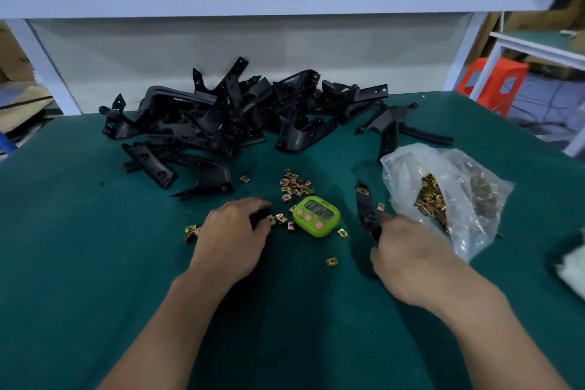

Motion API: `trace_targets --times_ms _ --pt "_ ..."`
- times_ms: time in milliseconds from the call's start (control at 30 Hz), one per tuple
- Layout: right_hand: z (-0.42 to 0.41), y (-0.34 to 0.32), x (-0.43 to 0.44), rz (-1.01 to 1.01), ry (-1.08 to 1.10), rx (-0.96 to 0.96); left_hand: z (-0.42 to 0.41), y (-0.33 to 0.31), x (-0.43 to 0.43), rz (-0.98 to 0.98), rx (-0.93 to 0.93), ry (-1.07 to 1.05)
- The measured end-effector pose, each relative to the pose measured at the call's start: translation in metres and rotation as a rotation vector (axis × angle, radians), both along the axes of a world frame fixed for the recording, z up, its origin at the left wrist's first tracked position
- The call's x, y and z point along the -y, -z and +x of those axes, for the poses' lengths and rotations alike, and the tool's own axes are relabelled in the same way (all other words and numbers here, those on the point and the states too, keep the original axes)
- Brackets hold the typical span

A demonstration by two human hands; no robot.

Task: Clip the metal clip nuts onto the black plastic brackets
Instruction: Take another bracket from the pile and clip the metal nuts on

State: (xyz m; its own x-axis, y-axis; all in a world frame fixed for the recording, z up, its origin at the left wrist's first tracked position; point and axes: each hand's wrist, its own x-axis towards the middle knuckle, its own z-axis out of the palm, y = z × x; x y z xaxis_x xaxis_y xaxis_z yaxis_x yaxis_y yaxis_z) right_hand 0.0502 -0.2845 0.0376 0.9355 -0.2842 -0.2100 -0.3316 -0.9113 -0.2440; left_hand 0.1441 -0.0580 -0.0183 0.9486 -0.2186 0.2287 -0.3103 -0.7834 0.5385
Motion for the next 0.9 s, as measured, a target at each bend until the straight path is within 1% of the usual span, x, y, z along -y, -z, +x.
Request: trace_targets --times_ms 100,167,200,300,367,433,500,567,633,700,767,800,900 --pt "-0.003 0.005 -0.01 -0.004 -0.028 0.028 -0.005 -0.003 0.002 -0.047 0.015 0.014" --pt "-0.004 0.004 -0.017 -0.007 -0.059 0.051 -0.015 -0.011 0.005 -0.115 0.099 0.029" --pt "-0.003 0.005 -0.019 -0.01 -0.088 0.051 -0.022 -0.015 0.01 -0.119 0.137 0.045" --pt "0.001 0.003 -0.017 0.012 -0.135 -0.017 -0.044 -0.018 0.028 0.013 0.149 0.171" --pt "0.004 0.001 -0.011 0.08 -0.12 -0.058 -0.055 -0.01 0.044 0.092 0.074 0.248" --pt "0.004 -0.001 -0.007 0.192 -0.098 -0.054 -0.059 -0.002 0.054 0.086 -0.014 0.263" --pt "0.003 0.001 -0.006 0.35 -0.066 -0.011 -0.054 0.003 0.057 0.056 0.005 0.249" --pt "0.002 0.006 -0.008 0.452 -0.054 0.037 -0.047 0.005 0.051 0.009 0.027 0.237" --pt "0.005 0.01 -0.012 0.49 -0.04 0.105 -0.043 0.006 0.042 -0.026 0.025 0.251" --pt "0.011 0.012 -0.02 0.471 -0.022 0.195 -0.041 0.002 0.032 -0.048 0.042 0.223" --pt "0.019 0.015 -0.033 0.34 -0.042 0.266 -0.036 -0.004 0.022 -0.153 0.054 0.123" --pt "0.023 0.016 -0.041 0.284 -0.05 0.284 -0.033 -0.006 0.016 -0.247 0.039 0.051" --pt "0.033 0.016 -0.061 0.194 -0.052 0.351 -0.029 -0.015 0.002 -0.602 -0.106 -0.137"
